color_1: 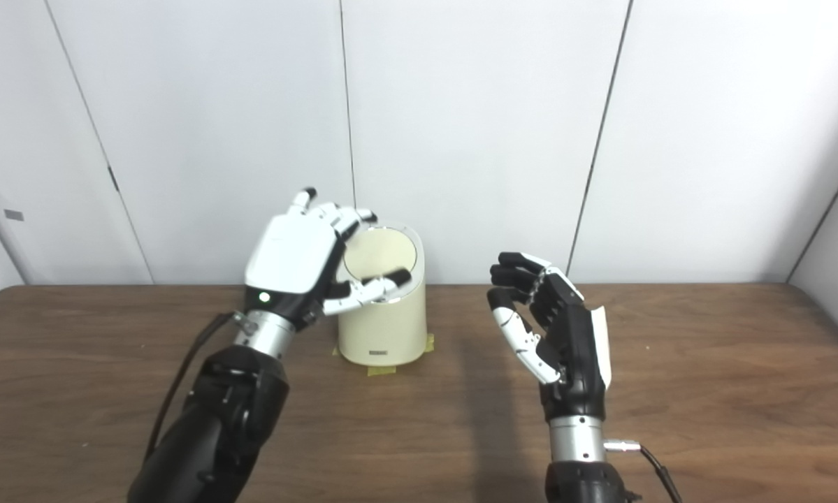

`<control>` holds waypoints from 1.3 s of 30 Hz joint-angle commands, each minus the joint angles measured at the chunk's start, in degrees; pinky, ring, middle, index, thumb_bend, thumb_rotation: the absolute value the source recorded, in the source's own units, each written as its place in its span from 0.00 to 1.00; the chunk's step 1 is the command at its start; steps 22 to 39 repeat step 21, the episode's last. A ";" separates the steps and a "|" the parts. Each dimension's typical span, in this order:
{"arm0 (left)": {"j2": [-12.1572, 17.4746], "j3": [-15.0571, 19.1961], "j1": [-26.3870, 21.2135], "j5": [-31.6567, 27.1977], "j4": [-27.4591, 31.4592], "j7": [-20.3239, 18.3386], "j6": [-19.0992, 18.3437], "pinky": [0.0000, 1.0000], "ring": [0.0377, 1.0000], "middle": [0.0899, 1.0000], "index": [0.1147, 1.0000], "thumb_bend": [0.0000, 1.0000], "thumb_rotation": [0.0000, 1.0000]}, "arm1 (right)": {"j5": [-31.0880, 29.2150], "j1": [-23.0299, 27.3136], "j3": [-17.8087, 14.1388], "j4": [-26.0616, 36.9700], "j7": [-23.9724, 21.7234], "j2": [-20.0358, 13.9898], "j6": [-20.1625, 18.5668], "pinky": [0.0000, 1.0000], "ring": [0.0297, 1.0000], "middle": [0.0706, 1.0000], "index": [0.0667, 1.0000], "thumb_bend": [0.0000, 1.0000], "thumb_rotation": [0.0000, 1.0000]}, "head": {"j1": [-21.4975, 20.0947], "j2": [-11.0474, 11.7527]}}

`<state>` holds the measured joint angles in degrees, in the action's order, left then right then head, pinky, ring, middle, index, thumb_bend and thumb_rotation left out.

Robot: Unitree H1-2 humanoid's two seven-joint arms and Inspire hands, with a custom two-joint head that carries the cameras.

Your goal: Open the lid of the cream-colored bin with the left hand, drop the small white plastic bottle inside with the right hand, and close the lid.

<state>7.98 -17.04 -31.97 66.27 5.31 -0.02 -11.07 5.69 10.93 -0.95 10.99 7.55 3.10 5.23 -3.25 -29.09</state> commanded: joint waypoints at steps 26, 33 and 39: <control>-8.62 19.30 19.71 -53.33 14.26 7.17 16.55 0.64 0.71 0.70 0.68 0.25 0.53 | 0.33 1.07 -1.15 1.61 0.00 -1.38 2.23 0.61 0.67 0.66 0.64 0.25 0.36 | 0.69 0.31; -8.62 19.30 19.71 -53.33 14.26 7.17 16.55 0.64 0.71 0.70 0.68 0.25 0.53 | 0.33 1.07 -1.15 1.61 0.00 -1.38 2.23 0.61 0.67 0.66 0.64 0.25 0.36 | 0.69 0.31; -8.62 19.30 19.71 -53.33 14.26 7.17 16.55 0.64 0.71 0.70 0.68 0.25 0.53 | 0.33 1.07 -1.15 1.61 0.00 -1.38 2.23 0.61 0.67 0.66 0.64 0.25 0.36 | 0.69 0.31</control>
